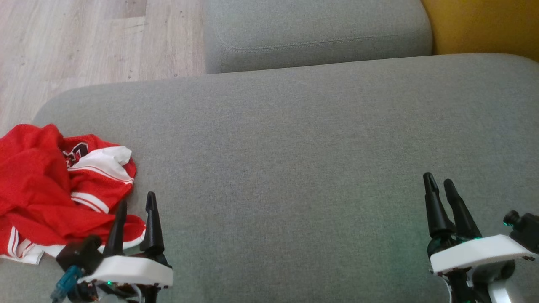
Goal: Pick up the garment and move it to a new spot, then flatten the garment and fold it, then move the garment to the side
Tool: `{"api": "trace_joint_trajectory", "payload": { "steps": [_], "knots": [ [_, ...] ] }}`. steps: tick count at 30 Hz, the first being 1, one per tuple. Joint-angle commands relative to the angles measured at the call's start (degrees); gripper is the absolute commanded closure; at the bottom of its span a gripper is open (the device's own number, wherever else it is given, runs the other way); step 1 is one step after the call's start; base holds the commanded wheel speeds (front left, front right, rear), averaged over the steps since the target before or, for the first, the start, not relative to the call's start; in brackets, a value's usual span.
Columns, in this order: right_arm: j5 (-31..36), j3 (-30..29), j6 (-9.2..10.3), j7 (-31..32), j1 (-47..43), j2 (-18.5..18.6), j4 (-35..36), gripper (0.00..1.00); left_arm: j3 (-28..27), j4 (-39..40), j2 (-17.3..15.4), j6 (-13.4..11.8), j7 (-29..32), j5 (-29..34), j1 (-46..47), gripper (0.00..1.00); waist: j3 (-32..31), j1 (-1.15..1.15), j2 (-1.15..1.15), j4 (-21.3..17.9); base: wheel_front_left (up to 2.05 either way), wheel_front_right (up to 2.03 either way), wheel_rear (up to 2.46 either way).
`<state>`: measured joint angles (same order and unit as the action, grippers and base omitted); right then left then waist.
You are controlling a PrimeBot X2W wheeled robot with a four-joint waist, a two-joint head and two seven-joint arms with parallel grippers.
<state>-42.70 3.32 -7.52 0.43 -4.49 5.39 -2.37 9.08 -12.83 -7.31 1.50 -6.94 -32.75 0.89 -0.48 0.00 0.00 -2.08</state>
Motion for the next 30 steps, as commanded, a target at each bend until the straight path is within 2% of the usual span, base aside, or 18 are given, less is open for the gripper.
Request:
{"api": "trace_joint_trajectory", "payload": {
  "steps": [1, 30],
  "knots": [
    [2.21, 1.3, 0.02, -0.45, 1.12, 1.06, 3.02, 0.0, -1.12, 1.68, -1.43, -0.54, -1.12, 2.34, 2.81, 0.0, 0.0, 0.0, 0.0, -0.03, 0.0, 0.0, 0.0],
    [20.6, 2.32, 0.03, 1.15, -1.24, 0.48, 8.06, 0.0, 0.05, -0.16, -3.38, -2.22, -5.89, 18.32, 1.19, 0.0, -0.28, 0.0, 0.0, -0.27, 0.0, 0.0, 0.0]
  ]
}}
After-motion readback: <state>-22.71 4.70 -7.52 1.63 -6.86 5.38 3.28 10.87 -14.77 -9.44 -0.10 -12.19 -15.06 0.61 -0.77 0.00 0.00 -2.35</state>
